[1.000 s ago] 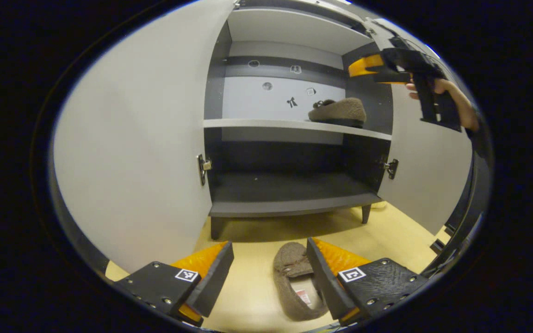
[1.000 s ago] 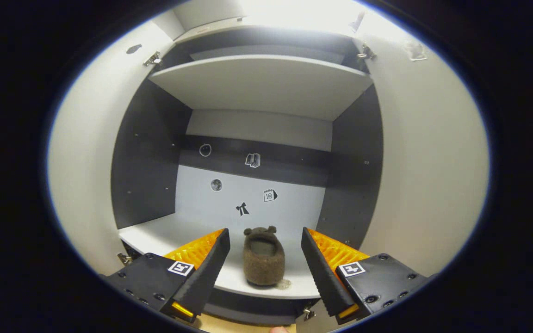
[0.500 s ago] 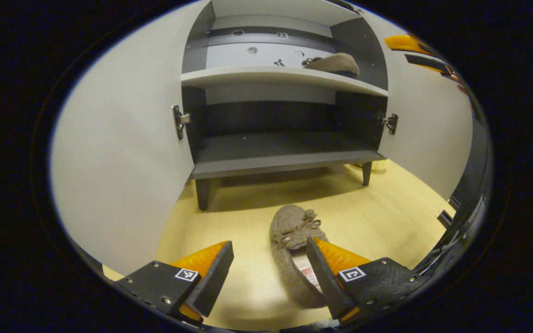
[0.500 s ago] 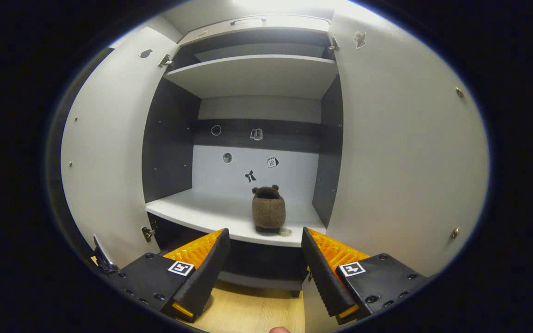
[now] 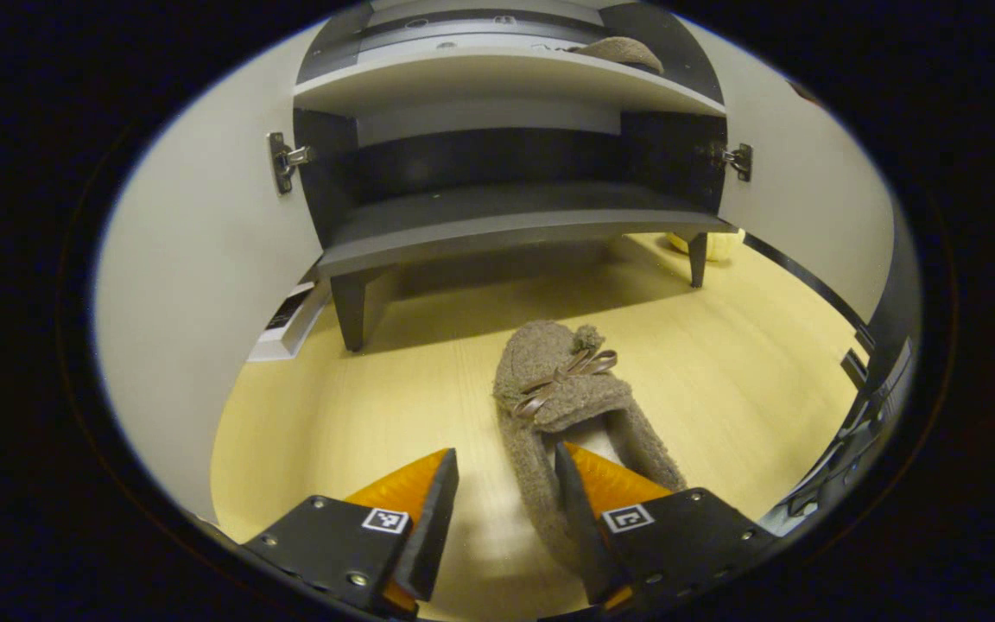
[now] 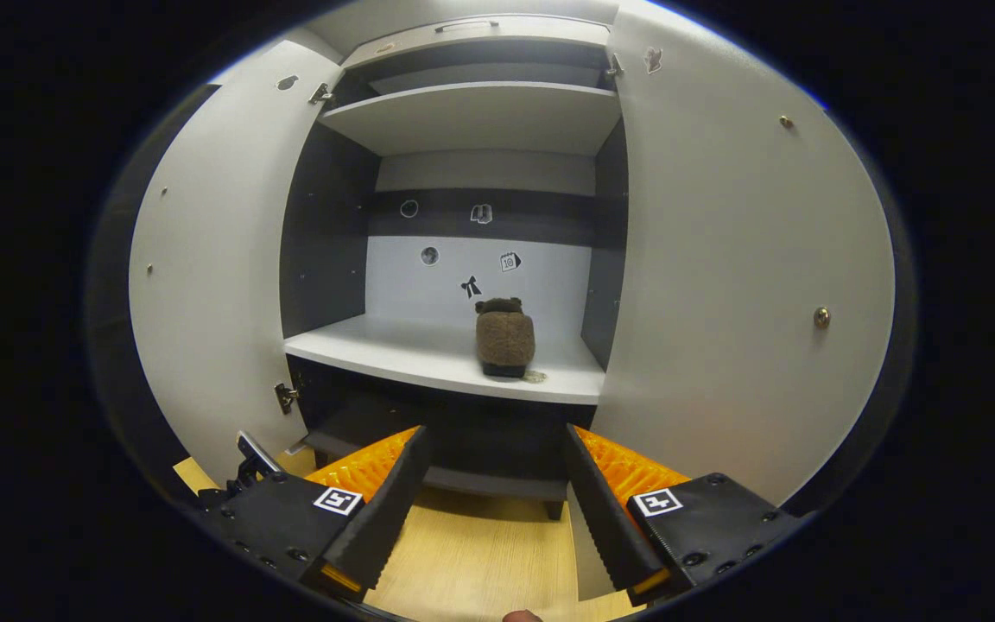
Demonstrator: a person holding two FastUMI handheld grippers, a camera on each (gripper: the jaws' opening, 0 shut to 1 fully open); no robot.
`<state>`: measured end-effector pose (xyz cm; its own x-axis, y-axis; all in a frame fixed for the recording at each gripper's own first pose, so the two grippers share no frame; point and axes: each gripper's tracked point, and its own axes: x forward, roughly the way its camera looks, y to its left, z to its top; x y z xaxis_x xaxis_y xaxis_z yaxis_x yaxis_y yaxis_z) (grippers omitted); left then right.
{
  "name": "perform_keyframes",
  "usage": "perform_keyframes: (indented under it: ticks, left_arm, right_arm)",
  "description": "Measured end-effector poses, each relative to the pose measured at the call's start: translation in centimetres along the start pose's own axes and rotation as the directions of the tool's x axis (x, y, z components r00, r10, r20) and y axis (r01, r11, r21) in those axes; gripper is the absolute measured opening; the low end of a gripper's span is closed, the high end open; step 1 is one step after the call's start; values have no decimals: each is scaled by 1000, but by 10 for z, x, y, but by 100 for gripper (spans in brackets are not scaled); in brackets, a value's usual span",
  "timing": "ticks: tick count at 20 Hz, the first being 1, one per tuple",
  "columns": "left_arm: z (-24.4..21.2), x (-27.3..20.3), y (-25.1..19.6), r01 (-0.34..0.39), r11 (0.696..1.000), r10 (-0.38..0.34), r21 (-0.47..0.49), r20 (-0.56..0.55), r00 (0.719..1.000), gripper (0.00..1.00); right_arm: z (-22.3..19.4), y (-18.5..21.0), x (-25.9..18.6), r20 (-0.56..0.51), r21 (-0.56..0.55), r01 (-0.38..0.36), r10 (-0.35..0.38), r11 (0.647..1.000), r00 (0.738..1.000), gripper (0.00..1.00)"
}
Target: Grab one shoe with the right hand and put it into the shoe cabinet, grab the other shoe with the left hand and put it into the shoe cabinet; then close the right door with the right hand and the left door with the left hand.
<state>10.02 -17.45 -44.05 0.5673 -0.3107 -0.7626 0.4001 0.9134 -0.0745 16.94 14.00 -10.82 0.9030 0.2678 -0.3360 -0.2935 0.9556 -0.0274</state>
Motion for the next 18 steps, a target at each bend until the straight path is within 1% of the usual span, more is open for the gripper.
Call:
perform_keyframes:
  ticks: [1,2,4,5,6,7,8,9,10,11,13,14,15,18]
  left_arm:
    - [-2,2,0,-4,1000,4,-4,-11,1000,64]
    - [-4,7,-3,8,1000,-8,-7,-22,1000,64]
    - [-11,10,-14,51,998,-54,-48,-56,997,45]
    - [-11,14,-15,46,997,-50,-64,-55,997,35]
    - [-8,15,-12,25,998,-28,-65,-43,999,36]
    - [-8,16,-8,-8,998,7,-59,-31,999,16]
    - [-8,17,-7,-19,998,17,-59,-31,999,17]
    - [-6,15,-5,-28,998,27,-53,-18,999,10]
    - [-4,20,-4,-31,998,30,-55,-11,999,14]
    - [-1,16,-7,-22,997,22,-70,-7,1000,2]
    - [8,15,-5,-23,993,25,-116,16,1000,2]
    - [15,11,-1,-33,991,37,-131,32,999,7]
    - [21,8,2,-43,990,51,-131,55,997,2]
    - [41,3,6,-41,989,55,-141,99,994,2]
  right_arm:
    - [-3,-1,-1,-8,5,2,-2,1000,1000,98]
    - [-6,-2,-2,-17,8,5,-5,1000,1000,98]
    - [-12,-4,-2,-32,8,12,-12,1000,999,98]
    - [-14,-5,-3,-40,7,16,-16,1000,999,98]
    - [-17,-6,-4,-48,6,19,-19,1000,999,98]
    - [-18,-8,-5,-55,2,25,-25,1000,998,98]
    - [-19,-9,-7,-56,-1,28,-28,1000,998,98]
    - [-18,-10,-9,-54,-4,30,-30,1000,998,98]
    - [-19,-9,-11,-53,-5,31,-31,1000,998,98]
    - [-19,-9,-13,-54,-7,28,-29,1000,998,98]
    - [-21,-7,-16,-58,-9,20,-21,1000,998,98]
    - [-22,-6,-18,-60,-12,18,-18,1000,998,98]
    - [-22,-6,-20,-60,-15,14,-15,1000,998,98]
    - [-23,-2,-25,-56,-17,2,-3,1000,998,98]
